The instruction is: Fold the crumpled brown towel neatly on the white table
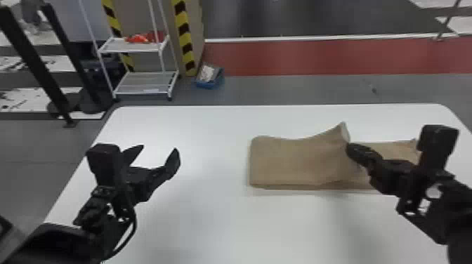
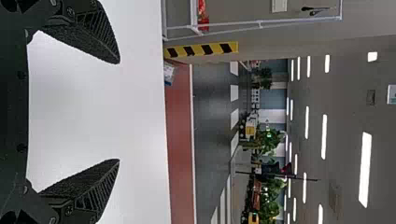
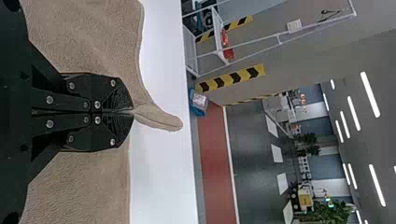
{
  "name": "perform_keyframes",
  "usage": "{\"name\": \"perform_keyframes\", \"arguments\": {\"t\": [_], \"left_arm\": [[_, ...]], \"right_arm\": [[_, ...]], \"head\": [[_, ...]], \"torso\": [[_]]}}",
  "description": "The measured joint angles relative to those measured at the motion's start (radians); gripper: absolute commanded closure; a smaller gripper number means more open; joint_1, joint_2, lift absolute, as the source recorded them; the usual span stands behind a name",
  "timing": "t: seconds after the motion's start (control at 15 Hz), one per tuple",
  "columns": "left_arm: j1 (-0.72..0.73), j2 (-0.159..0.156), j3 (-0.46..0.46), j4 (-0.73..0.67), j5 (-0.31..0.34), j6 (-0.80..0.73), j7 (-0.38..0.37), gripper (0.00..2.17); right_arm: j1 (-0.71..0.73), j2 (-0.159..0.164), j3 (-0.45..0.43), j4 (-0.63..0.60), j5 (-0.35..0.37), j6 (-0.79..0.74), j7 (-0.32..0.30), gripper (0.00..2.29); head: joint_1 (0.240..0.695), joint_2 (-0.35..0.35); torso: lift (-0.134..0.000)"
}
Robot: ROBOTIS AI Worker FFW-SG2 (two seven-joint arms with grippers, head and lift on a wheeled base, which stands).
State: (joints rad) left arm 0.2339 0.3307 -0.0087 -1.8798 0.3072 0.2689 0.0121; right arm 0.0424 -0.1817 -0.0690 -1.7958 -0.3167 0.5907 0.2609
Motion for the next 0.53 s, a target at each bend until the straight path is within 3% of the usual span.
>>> {"name": "perform_keyframes", "arguments": {"t": [0.2,0.33,0.53], "left_arm": [[0.001,-0.006,-0.008,-0.001,-0.005,0.004,0.010,0.15],[-0.001,-0.010,-0.006,-0.002,-0.005,0.010,0.013,0.15],[-0.002,-0.013,-0.001,-0.008,-0.007,0.024,0.016,0.15]], "right_arm": [[-0.025,0.008,0.002,0.086,0.013,-0.049,0.022,1.27],[-0.020,-0.002,-0.017,0.032,-0.016,-0.027,0.023,1.27],[0.015,-0.058,-0.106,-0.071,-0.103,-0.002,0.026,1.27]], "head": [[0.695,0.048],[0.695,0.043],[0.695,0.010]], "torso": [[-0.124],[-0.124],[-0.124]]}}
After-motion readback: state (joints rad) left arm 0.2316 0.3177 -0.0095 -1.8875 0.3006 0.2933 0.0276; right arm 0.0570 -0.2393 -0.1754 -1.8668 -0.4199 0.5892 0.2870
